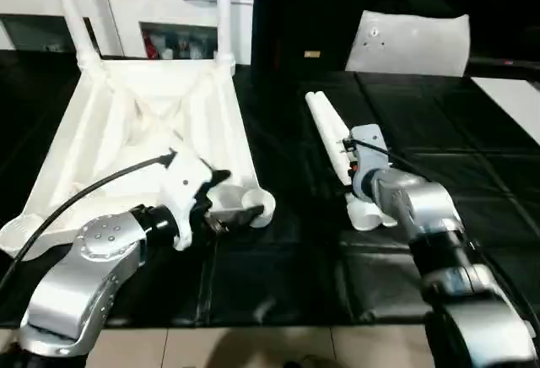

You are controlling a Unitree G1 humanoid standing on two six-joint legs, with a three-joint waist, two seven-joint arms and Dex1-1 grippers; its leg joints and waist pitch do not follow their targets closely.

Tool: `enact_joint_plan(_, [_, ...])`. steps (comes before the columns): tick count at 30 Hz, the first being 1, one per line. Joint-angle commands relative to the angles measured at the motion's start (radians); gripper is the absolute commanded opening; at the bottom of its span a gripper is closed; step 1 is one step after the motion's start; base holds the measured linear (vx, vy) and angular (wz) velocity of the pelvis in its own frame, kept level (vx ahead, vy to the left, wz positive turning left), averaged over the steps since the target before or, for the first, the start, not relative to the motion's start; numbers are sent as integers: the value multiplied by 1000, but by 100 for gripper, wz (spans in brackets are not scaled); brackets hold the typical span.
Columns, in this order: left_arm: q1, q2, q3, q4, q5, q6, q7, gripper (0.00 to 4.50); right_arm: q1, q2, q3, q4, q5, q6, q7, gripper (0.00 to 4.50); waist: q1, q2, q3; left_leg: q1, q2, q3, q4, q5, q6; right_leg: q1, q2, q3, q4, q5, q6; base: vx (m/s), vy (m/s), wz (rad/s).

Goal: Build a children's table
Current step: Pick table leg

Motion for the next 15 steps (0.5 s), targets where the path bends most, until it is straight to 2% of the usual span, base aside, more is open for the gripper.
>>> enact_joint_plan(1, [-1,6,-8,-27,-11,16,-2,446,-27,2,-38,39,17,-7,-18,450,2,9,-65,-18,24,17,-72,-61,16,66,-53,42,-58,-141,-199,0,0,0])
enact_joint_plan(3, [0,7,-9,-32,-16,21,-2,446,-41,5,-50,63,26,-4,-20,450,3,9,-64,-17,24,19,-72,-34,26,68,-52,42,-55,-102,-211,0,0,0])
enact_joint_plan(5, [-1,14,-12,-35,-22,27,-5,446,-58,6,-57,89,35,-1,-7,450,2,10,-63,-17,26,19,-74,-42,29,68,-52,40,-55,-113,-217,0,0,0])
enact_joint_plan(8, [0,25,-12,-40,-27,34,-11,446,-104,-1,-50,133,35,118,10,450,-1,11,-56,-15,26,18,-77,-102,16,66,-50,38,-63,-202,-203,0,0,0])
enact_joint_plan(9, [0,26,-12,-41,-28,36,-11,446,-112,-1,-52,144,36,136,8,450,-2,11,-55,-13,26,18,-77,-127,9,63,-50,39,-67,-240,-193,0,0,0])
enact_joint_plan(11, [-1,27,-14,-43,-28,39,-12,446,-119,-2,-60,149,49,147,22,450,-1,12,-52,-9,27,18,-78,-165,-1,58,-52,39,-74,-302,-173,0,0,0])
enact_joint_plan(12, [-3,26,-15,-42,-29,40,-11,450,-128,-2,-71,156,57,167,22,420,0,10,-52,-10,27,16,-79,-179,-9,58,-52,39,-75,-332,-158,0,0,0])
enact_joint_plan(15, [-5,26,-19,-40,-30,38,-11,450,-138,-6,-72,171,58,170,26,407,0,8,-52,-10,28,16,-79,-180,-11,55,-53,38,-77,-348,-150,0,0,0])
